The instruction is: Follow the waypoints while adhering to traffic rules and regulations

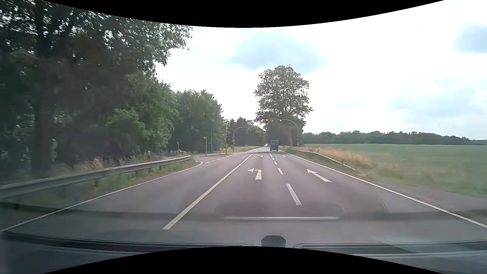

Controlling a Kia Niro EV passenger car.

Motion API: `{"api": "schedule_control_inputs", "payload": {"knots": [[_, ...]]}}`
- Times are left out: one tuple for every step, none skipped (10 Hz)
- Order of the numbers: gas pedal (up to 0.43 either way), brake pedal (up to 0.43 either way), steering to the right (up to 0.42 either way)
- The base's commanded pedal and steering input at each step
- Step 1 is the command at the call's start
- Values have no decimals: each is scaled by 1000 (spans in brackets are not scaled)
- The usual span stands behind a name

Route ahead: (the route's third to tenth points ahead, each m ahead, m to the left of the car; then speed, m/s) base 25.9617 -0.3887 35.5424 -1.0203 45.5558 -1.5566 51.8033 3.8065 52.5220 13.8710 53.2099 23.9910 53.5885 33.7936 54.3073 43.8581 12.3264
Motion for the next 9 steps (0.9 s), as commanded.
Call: {"api": "schedule_control_inputs", "payload": {"knots": [[0,317,3],[0,323,4],[0,323,8],[0,323,10],[0,323,10],[0,329,10],[0,335,9],[0,341,9],[0,341,9]]}}
